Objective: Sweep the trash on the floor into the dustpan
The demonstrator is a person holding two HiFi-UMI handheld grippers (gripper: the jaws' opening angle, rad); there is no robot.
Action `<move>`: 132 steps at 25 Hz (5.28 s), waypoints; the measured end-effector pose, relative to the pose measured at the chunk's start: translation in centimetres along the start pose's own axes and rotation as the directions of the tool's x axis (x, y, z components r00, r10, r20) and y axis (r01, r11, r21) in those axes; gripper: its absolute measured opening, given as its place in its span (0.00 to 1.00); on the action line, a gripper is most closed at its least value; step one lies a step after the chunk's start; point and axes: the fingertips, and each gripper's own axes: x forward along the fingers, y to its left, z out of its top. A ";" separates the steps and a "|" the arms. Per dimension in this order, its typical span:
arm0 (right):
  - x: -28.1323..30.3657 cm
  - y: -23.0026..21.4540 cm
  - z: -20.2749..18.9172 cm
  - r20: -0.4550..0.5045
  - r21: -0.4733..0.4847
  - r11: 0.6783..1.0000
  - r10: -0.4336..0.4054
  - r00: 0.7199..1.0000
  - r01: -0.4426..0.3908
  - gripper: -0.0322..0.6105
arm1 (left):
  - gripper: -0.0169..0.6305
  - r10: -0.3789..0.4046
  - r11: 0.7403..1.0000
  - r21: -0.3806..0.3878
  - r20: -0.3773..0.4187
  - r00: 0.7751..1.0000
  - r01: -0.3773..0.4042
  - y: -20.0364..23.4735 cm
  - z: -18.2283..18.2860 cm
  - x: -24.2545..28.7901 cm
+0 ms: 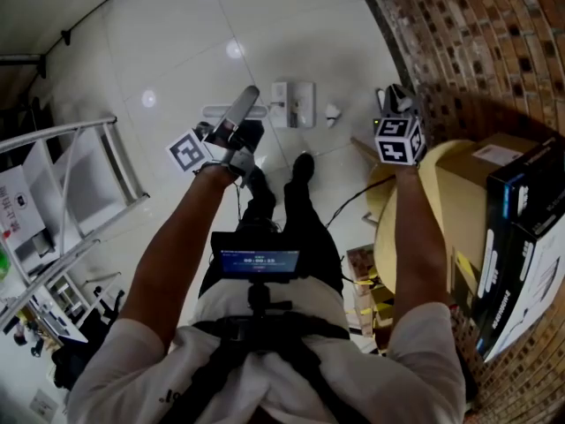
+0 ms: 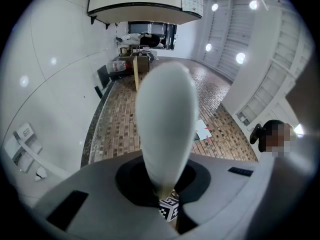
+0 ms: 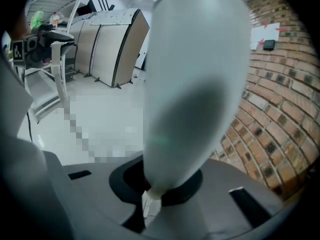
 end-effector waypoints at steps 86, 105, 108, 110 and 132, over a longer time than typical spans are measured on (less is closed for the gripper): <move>-5.5 -7.9 6.0 0.079 0.548 0.834 -0.134 0.988 0.070 0.08 | 0.05 -0.098 0.988 -0.120 -0.033 0.995 0.093 3.0 4.0 12.9; 7.0 -5.7 11.9 -0.039 0.554 0.830 -0.055 0.998 0.067 0.08 | 0.05 -0.018 0.982 -0.189 -0.062 0.998 0.006 7.8 7.6 17.4; 8.3 -5.1 12.7 -0.039 0.570 0.819 -0.049 0.998 0.063 0.08 | 0.05 -0.008 0.984 -0.177 -0.042 0.999 0.000 8.2 9.2 16.6; 8.8 -4.7 13.4 -0.044 0.539 0.839 -0.056 0.997 0.071 0.08 | 0.05 -0.004 0.985 -0.172 -0.035 0.999 -0.003 8.3 10.0 16.4; 10.6 5.7 19.3 0.001 0.451 0.889 0.094 0.996 -0.084 0.16 | 0.05 -0.009 0.984 -0.176 -0.071 0.997 -0.004 8.5 11.5 16.3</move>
